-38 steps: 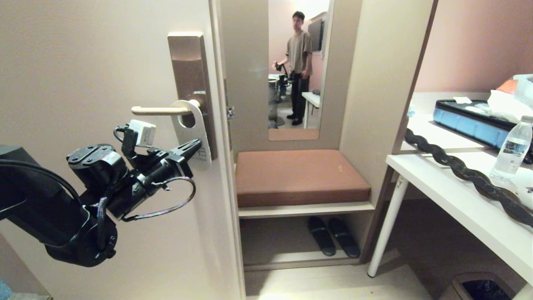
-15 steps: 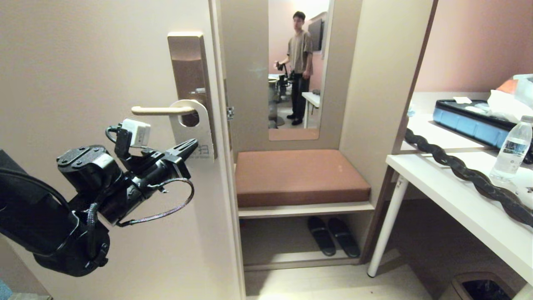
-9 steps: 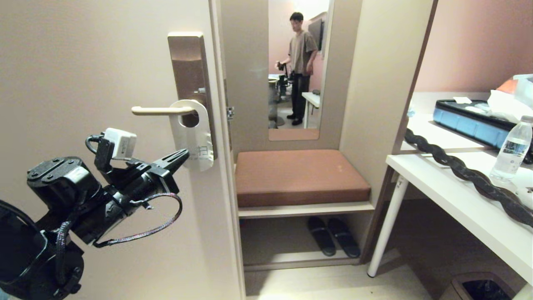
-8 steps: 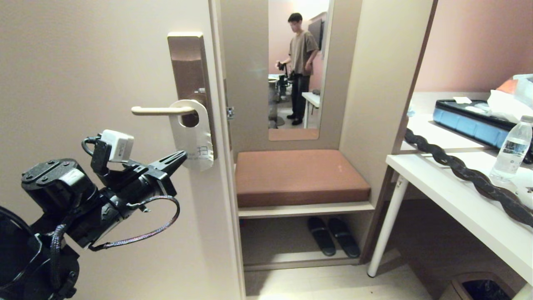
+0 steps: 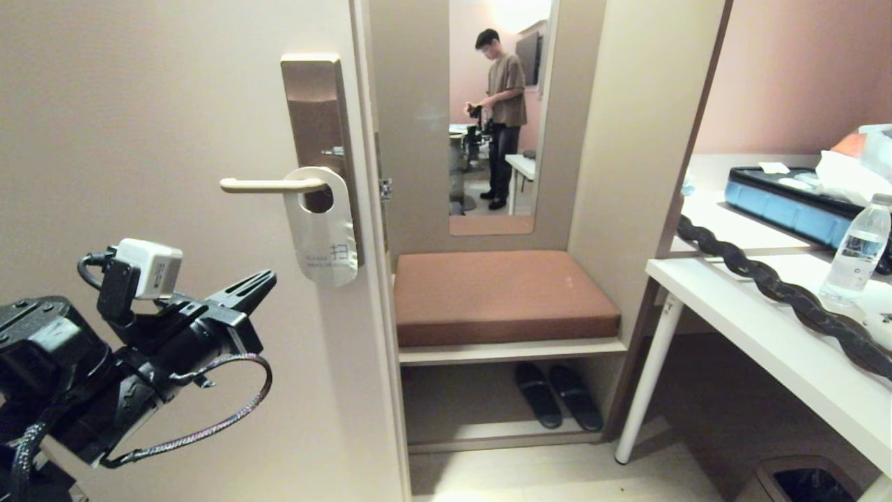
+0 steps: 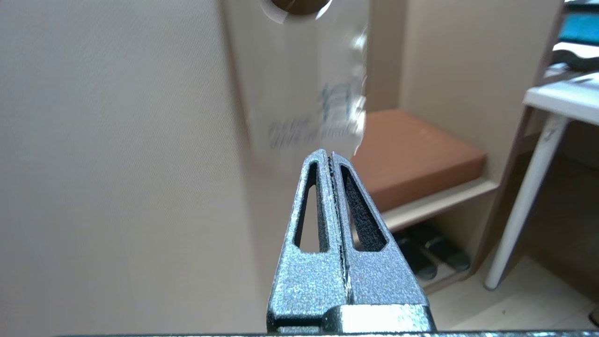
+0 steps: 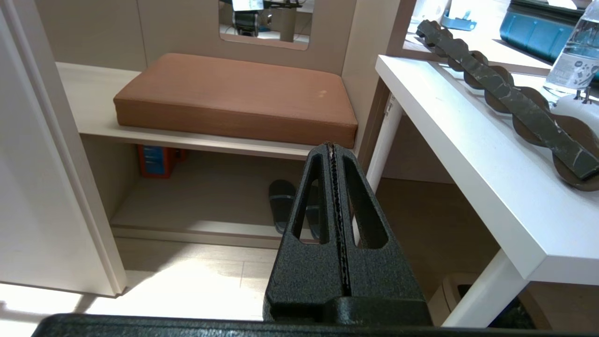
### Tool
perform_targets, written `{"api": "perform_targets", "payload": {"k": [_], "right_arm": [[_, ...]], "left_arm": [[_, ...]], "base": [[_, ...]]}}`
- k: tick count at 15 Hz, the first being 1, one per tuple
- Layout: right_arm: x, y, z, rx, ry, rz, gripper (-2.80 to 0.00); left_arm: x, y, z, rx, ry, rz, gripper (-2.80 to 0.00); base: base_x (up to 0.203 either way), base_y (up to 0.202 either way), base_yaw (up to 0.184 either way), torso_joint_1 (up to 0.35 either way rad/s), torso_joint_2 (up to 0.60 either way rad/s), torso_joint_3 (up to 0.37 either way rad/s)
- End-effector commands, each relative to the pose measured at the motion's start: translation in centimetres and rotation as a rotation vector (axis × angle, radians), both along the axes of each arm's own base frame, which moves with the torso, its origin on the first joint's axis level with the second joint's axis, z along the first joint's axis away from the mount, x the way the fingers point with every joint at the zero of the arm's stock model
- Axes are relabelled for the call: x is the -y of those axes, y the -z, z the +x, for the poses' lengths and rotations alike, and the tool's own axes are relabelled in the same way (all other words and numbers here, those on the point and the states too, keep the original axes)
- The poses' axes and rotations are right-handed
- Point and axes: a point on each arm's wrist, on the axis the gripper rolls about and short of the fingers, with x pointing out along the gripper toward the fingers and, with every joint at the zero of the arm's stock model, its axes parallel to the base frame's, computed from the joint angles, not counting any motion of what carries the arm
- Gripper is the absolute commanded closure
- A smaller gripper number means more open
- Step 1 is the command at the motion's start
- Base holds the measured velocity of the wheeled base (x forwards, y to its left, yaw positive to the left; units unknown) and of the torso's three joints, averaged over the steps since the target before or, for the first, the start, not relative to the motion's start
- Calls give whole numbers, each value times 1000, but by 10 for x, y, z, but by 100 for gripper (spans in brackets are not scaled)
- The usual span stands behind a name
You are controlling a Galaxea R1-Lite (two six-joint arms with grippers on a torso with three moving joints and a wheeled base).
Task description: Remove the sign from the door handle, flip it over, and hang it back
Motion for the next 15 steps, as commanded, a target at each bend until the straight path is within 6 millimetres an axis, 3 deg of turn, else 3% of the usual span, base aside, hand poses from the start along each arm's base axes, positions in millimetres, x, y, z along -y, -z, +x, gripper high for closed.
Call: {"api": "perform_targets", "payload": {"k": [1,11,15], "right_arm": [[0,0,0,0,-2,-1,0],[0,0,0,0,-1,-1,0],[0,0,0,0,-1,-1,0]], "left_arm": [[-5,-6,-24,40,-41,-11,0],[-25,-24,-98,150,-158,26,0],[-34,-27,-141,157,-257,48,0]], "base": [[0,0,0,0,0,0],[0,0,0,0,0,0],[0,0,0,0,0,0]]}}
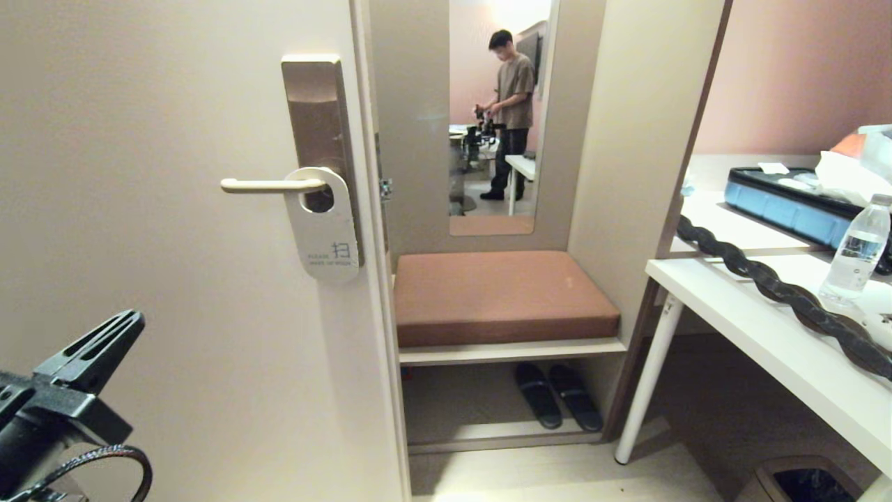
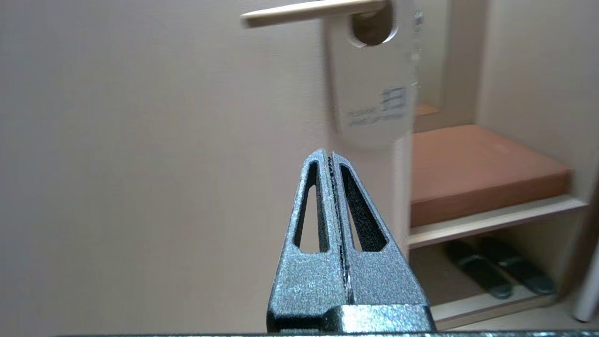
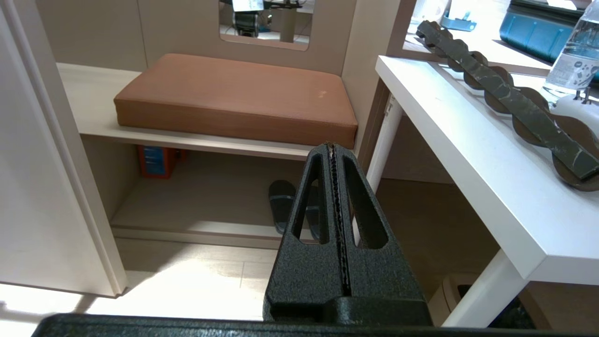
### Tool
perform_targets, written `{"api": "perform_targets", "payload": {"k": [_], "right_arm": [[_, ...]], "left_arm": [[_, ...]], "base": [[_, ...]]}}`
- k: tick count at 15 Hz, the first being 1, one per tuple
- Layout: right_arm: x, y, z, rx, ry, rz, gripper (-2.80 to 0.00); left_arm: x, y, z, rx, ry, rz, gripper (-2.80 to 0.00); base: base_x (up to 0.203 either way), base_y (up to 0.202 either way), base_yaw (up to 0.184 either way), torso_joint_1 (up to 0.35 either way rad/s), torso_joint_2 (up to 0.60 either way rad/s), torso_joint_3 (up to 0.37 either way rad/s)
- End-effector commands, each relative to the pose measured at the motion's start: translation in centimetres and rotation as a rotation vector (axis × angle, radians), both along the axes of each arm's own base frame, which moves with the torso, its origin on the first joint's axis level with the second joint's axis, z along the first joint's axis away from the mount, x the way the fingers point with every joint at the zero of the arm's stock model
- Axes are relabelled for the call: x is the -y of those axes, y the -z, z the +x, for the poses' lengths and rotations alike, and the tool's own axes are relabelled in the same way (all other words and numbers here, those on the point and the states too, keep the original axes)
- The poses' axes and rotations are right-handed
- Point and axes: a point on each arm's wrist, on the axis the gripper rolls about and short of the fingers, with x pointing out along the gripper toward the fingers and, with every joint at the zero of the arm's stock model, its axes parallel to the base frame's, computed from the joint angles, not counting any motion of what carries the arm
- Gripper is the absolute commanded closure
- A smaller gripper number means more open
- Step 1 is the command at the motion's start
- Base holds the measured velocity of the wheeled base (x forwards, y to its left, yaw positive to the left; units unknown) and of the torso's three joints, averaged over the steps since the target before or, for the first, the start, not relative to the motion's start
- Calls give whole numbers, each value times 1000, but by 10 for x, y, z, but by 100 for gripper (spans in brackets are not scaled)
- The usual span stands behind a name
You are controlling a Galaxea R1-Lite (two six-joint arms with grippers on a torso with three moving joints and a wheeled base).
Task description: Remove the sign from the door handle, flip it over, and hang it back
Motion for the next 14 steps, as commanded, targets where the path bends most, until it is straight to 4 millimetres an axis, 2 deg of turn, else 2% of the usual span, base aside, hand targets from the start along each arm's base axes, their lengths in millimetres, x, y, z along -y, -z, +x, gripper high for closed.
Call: {"api": "perform_targets", "payload": {"k": [1,7,14], "right_arm": [[0,0,0,0,0,-1,0],[0,0,0,0,0,-1,0],[0,0,0,0,0,-1,0]], "left_arm": [[-7,-4,-39,60,-39,-8,0],[-17,38,-96,-98,-162,34,0],[-16,73,-121,-210,-154,27,0]], "base": [[0,0,0,0,0,0],[0,0,0,0,0,0],[0,0,0,0,0,0]]}}
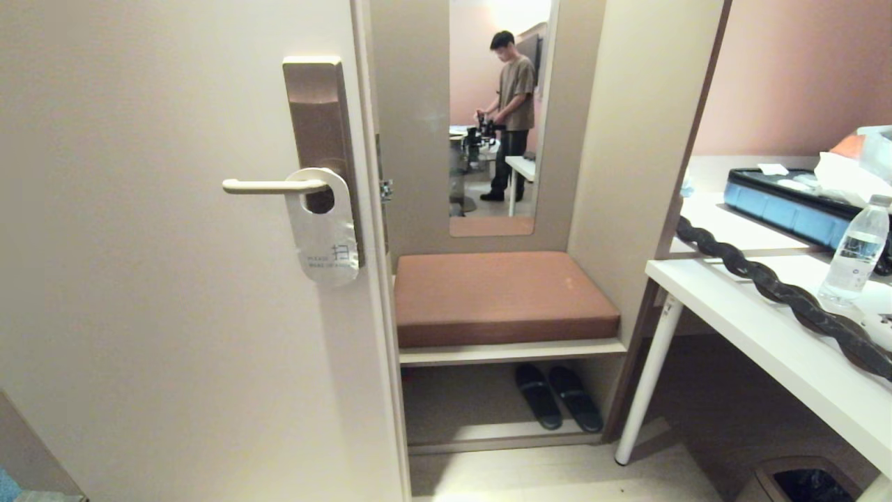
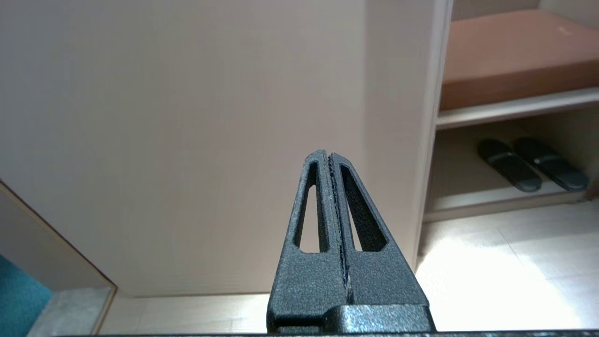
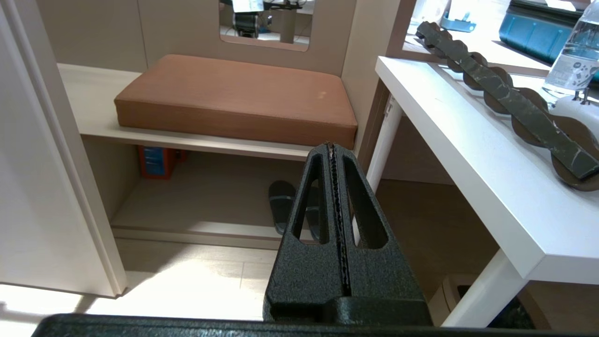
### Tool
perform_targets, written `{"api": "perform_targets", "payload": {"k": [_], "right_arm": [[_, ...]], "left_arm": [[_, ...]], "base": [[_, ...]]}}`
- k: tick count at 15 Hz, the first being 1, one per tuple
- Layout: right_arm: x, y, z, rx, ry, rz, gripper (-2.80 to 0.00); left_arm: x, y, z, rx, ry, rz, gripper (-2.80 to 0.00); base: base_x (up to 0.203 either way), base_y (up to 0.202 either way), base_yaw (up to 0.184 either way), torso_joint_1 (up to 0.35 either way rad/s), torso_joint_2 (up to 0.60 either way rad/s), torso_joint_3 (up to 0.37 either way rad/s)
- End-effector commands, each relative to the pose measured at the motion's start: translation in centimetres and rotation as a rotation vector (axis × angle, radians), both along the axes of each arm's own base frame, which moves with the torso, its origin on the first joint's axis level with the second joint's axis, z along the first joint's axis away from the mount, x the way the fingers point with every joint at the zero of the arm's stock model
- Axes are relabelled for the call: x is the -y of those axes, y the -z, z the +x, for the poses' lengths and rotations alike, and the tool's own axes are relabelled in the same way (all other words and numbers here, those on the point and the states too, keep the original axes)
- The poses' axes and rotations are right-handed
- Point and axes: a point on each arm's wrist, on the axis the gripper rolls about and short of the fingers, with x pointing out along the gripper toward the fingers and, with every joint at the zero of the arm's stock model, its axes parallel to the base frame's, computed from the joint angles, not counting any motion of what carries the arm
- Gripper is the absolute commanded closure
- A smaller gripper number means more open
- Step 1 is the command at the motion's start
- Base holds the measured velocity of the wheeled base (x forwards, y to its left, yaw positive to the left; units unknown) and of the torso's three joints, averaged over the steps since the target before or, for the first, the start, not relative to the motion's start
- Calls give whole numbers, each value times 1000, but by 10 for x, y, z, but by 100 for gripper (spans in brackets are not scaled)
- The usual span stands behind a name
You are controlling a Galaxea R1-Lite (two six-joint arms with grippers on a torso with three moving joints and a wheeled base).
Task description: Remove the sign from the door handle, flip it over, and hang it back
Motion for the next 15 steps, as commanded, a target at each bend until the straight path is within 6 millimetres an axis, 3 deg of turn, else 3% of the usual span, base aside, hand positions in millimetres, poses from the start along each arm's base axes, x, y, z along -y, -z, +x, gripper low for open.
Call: {"api": "perform_targets", "payload": {"k": [1,7,15], "right_arm": [[0,0,0,0,-1,-1,0],[0,0,0,0,-1,-1,0],[0,0,0,0,-1,-1,0]], "left_arm": [[0,7,-8,31,4,-4,0],[0,14,-19,116,29,-46,0],[0,14,-19,114,22,-78,0]], "base": [[0,0,0,0,0,0],[0,0,0,0,0,0],[0,0,0,0,0,0]]}}
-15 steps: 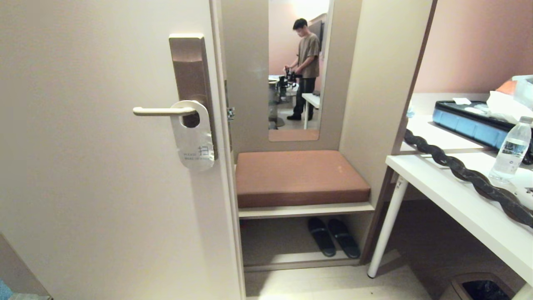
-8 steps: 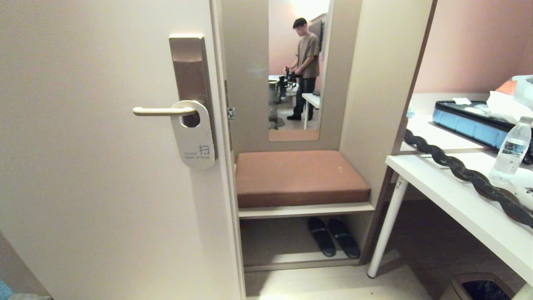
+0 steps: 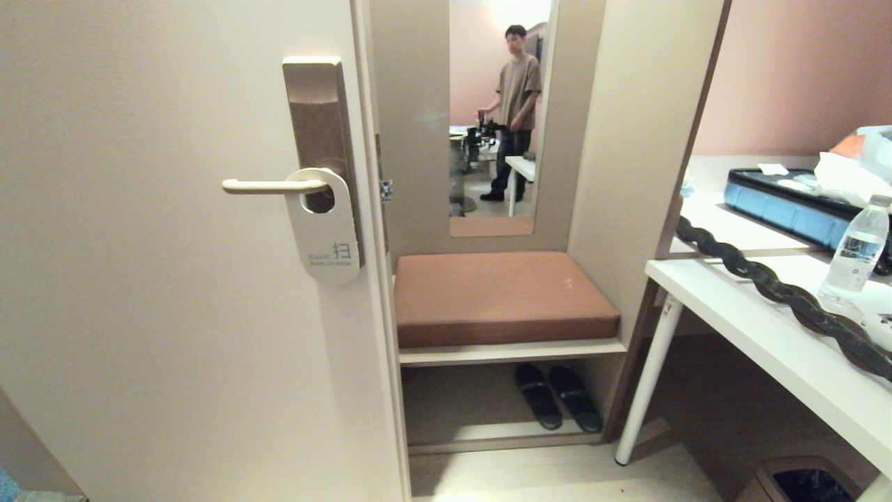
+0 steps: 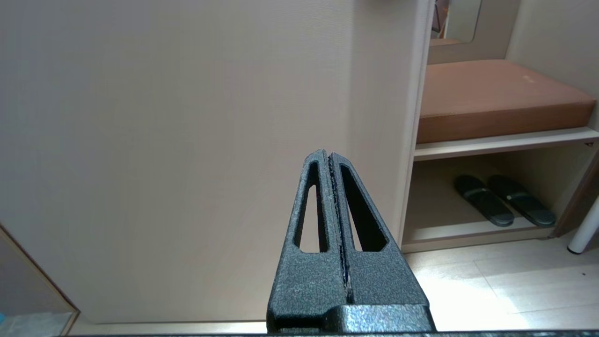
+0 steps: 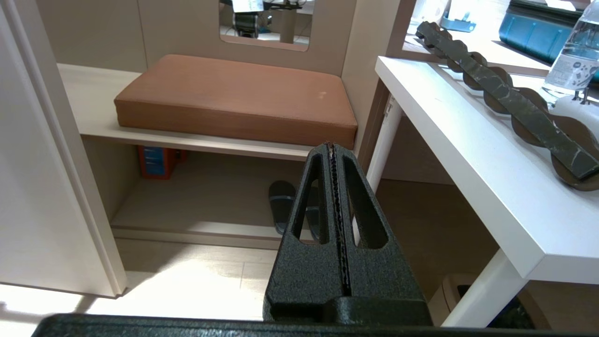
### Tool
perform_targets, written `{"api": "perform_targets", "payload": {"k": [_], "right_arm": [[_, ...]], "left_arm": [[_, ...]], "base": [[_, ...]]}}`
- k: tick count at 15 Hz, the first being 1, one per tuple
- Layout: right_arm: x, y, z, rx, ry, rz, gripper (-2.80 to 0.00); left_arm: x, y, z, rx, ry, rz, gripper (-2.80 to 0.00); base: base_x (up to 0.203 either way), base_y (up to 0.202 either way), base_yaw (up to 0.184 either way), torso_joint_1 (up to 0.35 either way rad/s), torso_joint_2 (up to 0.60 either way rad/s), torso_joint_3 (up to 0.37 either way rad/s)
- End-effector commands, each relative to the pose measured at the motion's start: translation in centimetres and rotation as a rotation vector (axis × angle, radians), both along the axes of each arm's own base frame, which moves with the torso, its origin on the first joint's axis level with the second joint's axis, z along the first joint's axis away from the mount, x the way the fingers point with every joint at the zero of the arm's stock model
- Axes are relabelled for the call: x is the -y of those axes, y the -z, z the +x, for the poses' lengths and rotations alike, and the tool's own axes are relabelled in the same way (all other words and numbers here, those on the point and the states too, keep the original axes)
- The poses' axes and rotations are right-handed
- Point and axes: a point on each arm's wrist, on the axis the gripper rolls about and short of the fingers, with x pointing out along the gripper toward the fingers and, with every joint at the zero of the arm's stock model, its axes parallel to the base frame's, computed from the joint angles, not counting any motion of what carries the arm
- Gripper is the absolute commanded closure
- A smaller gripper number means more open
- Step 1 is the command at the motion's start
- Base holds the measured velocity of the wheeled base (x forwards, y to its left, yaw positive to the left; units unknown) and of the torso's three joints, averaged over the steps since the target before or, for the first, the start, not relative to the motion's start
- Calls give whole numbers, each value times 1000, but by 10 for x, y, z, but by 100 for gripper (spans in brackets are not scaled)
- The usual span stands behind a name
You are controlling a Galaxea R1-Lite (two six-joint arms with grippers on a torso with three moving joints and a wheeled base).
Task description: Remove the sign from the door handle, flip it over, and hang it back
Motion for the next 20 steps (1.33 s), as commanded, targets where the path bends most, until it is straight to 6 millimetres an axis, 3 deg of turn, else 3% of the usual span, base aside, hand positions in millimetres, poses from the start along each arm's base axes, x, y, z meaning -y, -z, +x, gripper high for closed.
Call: {"api": "perform_targets", "payload": {"k": [1,20], "right_arm": [[0,0,0,0,0,-1,0],[0,0,0,0,0,-1,0]], "left_arm": [[0,0,0,0,8,10,0],[0,0,0,2,-4,-46,0]], "base": [[0,0,0,0,0,0],[0,0,0,0,0,0]]}}
